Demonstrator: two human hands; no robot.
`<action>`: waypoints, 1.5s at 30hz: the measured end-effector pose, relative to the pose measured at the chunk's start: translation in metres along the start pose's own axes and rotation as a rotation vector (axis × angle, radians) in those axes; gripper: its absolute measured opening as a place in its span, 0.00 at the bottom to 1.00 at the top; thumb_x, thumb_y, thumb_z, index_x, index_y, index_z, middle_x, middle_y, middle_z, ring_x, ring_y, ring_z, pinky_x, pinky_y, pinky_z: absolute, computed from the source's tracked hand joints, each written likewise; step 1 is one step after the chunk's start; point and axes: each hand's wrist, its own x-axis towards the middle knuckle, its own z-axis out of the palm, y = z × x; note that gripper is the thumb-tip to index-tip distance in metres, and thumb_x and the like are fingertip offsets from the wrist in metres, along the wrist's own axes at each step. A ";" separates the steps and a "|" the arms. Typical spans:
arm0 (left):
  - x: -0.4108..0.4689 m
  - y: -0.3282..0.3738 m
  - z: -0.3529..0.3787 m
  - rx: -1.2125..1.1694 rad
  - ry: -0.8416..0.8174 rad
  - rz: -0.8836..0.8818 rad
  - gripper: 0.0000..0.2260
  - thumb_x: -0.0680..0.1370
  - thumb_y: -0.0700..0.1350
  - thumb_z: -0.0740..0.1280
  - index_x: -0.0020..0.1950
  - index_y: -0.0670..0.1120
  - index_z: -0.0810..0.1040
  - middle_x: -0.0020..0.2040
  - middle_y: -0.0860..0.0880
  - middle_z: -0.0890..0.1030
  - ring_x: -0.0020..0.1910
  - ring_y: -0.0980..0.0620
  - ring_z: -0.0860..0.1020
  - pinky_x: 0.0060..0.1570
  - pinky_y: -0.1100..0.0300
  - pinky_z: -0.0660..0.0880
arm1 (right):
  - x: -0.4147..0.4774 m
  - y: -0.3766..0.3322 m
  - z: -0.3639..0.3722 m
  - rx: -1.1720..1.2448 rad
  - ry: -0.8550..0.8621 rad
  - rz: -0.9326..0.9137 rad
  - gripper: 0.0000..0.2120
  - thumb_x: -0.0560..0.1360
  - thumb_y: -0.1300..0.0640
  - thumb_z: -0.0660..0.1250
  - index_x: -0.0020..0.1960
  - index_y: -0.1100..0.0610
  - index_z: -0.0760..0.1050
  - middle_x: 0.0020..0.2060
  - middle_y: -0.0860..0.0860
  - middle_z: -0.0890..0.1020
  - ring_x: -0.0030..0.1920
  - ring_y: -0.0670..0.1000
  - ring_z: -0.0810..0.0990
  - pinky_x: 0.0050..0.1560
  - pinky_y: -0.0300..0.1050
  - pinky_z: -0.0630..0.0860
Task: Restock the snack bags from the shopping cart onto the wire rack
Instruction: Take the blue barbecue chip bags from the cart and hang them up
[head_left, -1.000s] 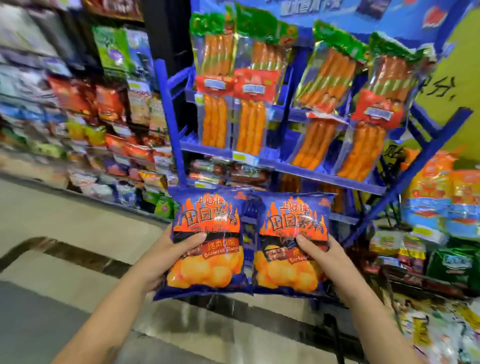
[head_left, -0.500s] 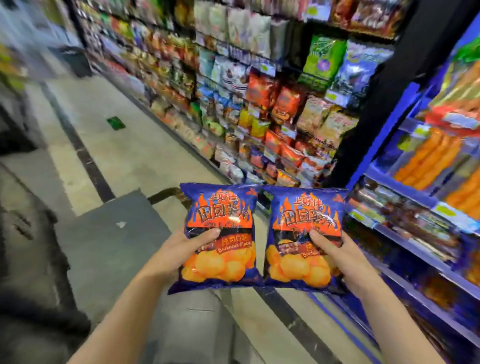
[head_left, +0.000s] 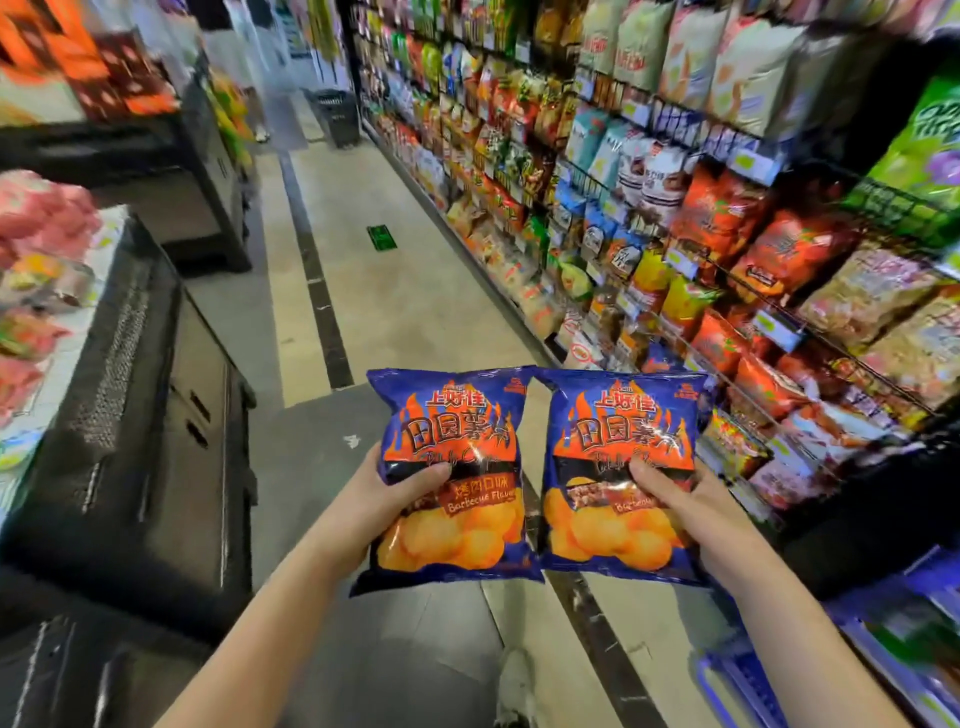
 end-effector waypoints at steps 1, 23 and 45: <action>0.018 0.007 0.001 0.009 -0.004 0.005 0.37 0.65 0.56 0.82 0.70 0.52 0.73 0.59 0.46 0.86 0.57 0.44 0.85 0.62 0.40 0.79 | 0.020 -0.005 0.000 0.008 0.004 0.009 0.35 0.61 0.43 0.85 0.64 0.51 0.78 0.53 0.53 0.88 0.53 0.57 0.87 0.57 0.57 0.81; 0.384 0.163 0.142 0.197 -0.478 0.149 0.25 0.76 0.49 0.78 0.71 0.51 0.76 0.62 0.43 0.85 0.60 0.40 0.84 0.62 0.37 0.78 | 0.207 -0.121 -0.110 0.127 0.482 -0.170 0.33 0.64 0.44 0.83 0.65 0.50 0.78 0.56 0.51 0.87 0.57 0.56 0.86 0.60 0.55 0.80; 0.524 0.278 0.351 0.272 -1.141 0.283 0.45 0.57 0.67 0.82 0.71 0.58 0.74 0.60 0.55 0.85 0.59 0.52 0.83 0.65 0.41 0.76 | 0.172 -0.206 -0.131 0.044 1.217 -0.314 0.20 0.69 0.48 0.75 0.59 0.51 0.80 0.49 0.45 0.88 0.49 0.45 0.87 0.46 0.39 0.82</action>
